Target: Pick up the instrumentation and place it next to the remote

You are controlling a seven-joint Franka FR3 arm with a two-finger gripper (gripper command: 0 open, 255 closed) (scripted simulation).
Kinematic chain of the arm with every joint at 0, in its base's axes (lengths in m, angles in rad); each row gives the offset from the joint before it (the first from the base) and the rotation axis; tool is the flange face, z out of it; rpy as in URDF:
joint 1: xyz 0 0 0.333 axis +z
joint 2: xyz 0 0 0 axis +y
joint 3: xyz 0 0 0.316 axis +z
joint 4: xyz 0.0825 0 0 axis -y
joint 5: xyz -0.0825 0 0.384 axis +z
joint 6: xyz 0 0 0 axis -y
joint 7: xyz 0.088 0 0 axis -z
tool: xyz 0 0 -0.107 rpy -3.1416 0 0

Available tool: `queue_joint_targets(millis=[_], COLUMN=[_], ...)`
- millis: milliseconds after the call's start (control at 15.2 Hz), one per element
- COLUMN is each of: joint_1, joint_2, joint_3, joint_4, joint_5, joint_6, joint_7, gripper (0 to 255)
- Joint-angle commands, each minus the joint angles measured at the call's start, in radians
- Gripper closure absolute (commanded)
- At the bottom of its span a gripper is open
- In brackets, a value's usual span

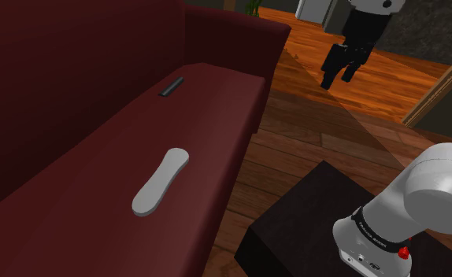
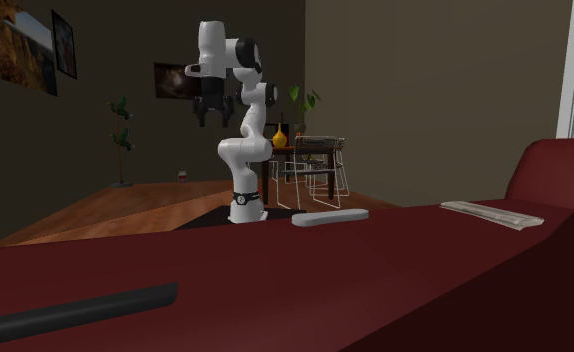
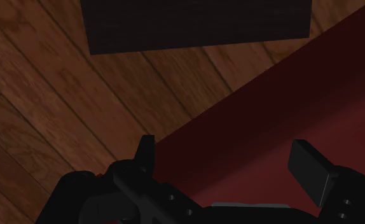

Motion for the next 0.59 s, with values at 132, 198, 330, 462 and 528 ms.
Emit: queue_joint_targets(millis=[132,198,330,462,528], joint_1=[0.005,0.008,0.014,0.019,0.022], joint_2=[-0.006,-0.006,-0.001,0.013,0.023], joint_3=[0.048,0.072,0.121,0.172,0.197], joint_4=[-0.031,-0.044,-0.065,-0.080,-0.085], joint_5=[0.038,0.057,0.096,0.134,0.152], joint_6=[0.025,0.039,0.069,0.102,0.119], joint_7=[0.079,0.119,0.198,0.277,0.316], gripper=[0,0,0,0,0])
